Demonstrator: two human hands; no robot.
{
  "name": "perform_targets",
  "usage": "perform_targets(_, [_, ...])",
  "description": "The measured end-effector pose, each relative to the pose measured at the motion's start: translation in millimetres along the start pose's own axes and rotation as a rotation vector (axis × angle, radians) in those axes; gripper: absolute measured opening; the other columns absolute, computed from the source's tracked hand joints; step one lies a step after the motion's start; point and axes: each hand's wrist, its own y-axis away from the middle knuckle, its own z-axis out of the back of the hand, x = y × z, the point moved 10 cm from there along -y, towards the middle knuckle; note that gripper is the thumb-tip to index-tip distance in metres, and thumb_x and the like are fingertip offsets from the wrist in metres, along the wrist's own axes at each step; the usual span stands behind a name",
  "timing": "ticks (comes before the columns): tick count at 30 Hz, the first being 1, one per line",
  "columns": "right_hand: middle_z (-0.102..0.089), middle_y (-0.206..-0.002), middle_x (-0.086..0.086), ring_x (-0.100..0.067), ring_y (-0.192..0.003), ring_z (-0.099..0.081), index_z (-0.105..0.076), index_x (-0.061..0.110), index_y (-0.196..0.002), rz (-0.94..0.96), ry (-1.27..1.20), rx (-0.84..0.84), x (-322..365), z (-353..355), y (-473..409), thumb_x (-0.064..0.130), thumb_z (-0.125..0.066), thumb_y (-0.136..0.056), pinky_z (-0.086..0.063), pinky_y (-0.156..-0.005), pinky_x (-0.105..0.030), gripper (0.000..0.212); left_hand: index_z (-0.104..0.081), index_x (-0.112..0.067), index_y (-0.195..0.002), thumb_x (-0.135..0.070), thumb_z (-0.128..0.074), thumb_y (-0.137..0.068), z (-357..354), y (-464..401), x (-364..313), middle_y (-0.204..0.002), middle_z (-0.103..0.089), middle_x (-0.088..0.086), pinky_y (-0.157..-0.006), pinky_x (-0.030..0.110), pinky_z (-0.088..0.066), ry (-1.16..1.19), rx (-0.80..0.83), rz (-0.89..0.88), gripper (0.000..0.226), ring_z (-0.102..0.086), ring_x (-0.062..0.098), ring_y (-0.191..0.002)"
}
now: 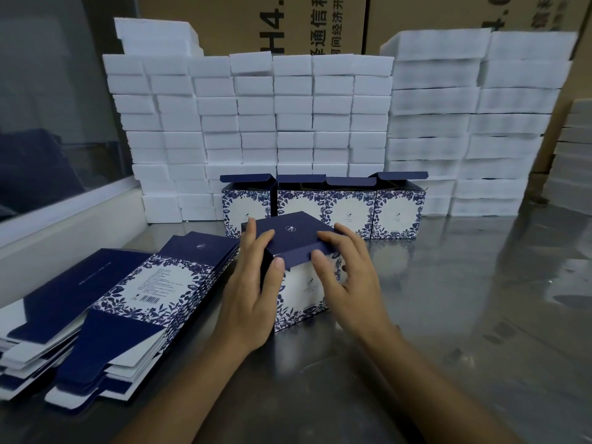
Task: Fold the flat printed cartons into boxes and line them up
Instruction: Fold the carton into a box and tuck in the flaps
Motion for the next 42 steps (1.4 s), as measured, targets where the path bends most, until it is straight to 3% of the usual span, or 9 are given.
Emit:
perform_targets(5, [-0.048,-0.119,0.002,-0.008,-0.116,-0.052,-0.068,0.019,-0.117,0.079,0.078,-0.099,13,12,0,0.031,-0.075,-0.089,-0.038,-0.096,-0.008,0.031,-0.042,-0.023,-0.143,-0.046,-0.034,-0.098,2,-1,-2,-0.160,-0.019,-0.018,-0.114,0.036,-0.034,0.004,-0.017,0.002,0.051,-0.022,0.001,-0.146])
perform_targets(10, [-0.049,-0.124,-0.005,-0.024,-0.116,-0.052,-0.071,0.014,-0.107,0.157,0.194,-0.135,27,12,1,0.034,-0.072,-0.088,-0.050,-0.094,-0.045,0.028,-0.059,-0.014,-0.129,-0.029,-0.040,-0.099,11,-1,-12,-0.148,-0.044,-0.007,-0.108,0.029,-0.040,-0.020,-0.104,-0.065,0.039,-0.041,0.007,-0.136])
perform_targets(12, [-0.056,-0.127,-0.009,-0.028,-0.118,-0.053,-0.072,0.015,-0.105,0.243,0.311,-0.164,38,10,2,0.028,-0.071,-0.090,-0.049,-0.090,-0.050,0.020,-0.062,-0.012,-0.126,-0.026,-0.042,-0.099,12,0,-13,-0.144,-0.050,-0.003,-0.106,0.031,-0.042,-0.025,-0.125,-0.078,0.037,-0.046,0.010,-0.133])
perform_targets(16, [-0.065,-0.116,-0.002,-0.024,-0.109,-0.060,-0.074,0.020,-0.108,0.371,0.457,-0.171,58,-7,10,0.026,-0.059,-0.096,-0.045,-0.087,-0.048,0.020,-0.065,-0.007,-0.121,-0.021,-0.046,-0.098,14,0,-18,-0.138,-0.056,0.004,-0.102,0.035,-0.046,-0.049,-0.163,-0.113,0.033,-0.052,0.016,-0.127])
perform_targets(21, [-0.067,-0.108,0.001,-0.023,-0.102,-0.063,-0.074,0.023,-0.105,0.307,0.447,-0.174,58,-12,10,0.023,-0.060,-0.096,-0.045,-0.091,-0.055,0.017,-0.067,-0.005,-0.117,-0.020,-0.049,-0.097,16,1,-20,-0.135,-0.058,0.005,-0.098,0.036,-0.050,-0.071,-0.183,-0.138,0.031,-0.054,0.015,-0.123])
perform_targets(27, [-0.060,-0.096,0.003,-0.024,-0.093,-0.057,-0.071,0.021,-0.097,0.269,0.443,-0.144,58,-13,3,0.019,-0.063,-0.094,-0.037,-0.074,-0.038,0.009,-0.068,-0.001,-0.112,-0.017,-0.050,-0.097,15,-1,-21,-0.129,-0.060,0.009,-0.090,0.043,-0.054,-0.083,-0.202,-0.158,0.028,-0.059,0.021,-0.117])
perform_targets(30, [-0.061,-0.097,0.003,-0.022,-0.092,-0.057,-0.073,0.022,-0.099,0.277,0.429,-0.157,55,-9,2,0.024,-0.061,-0.095,-0.038,-0.072,-0.037,0.012,-0.067,-0.001,-0.113,-0.016,-0.047,-0.097,14,-3,-18,-0.131,-0.059,0.009,-0.096,0.037,-0.050,-0.070,-0.188,-0.145,0.029,-0.057,0.019,-0.119])
perform_targets(35, [-0.063,-0.101,-0.008,-0.028,-0.093,-0.060,-0.074,0.007,-0.101,0.309,0.318,-0.217,44,3,3,0.015,-0.065,-0.094,-0.052,-0.074,-0.047,0.013,-0.066,-0.003,-0.114,-0.011,-0.047,-0.099,13,-6,-13,-0.134,-0.058,0.007,-0.100,0.009,-0.036,-0.053,-0.169,-0.120,0.025,-0.052,0.012,-0.122])
perform_targets(42, [-0.062,-0.106,-0.011,-0.022,-0.095,-0.060,-0.072,0.002,-0.096,0.264,0.185,-0.242,36,10,1,0.006,-0.066,-0.094,-0.054,-0.079,-0.037,0.008,-0.065,-0.004,-0.113,-0.015,-0.043,-0.099,14,-7,-13,-0.133,-0.058,0.005,-0.098,0.010,-0.038,-0.041,-0.173,-0.119,0.028,-0.051,0.007,-0.120])
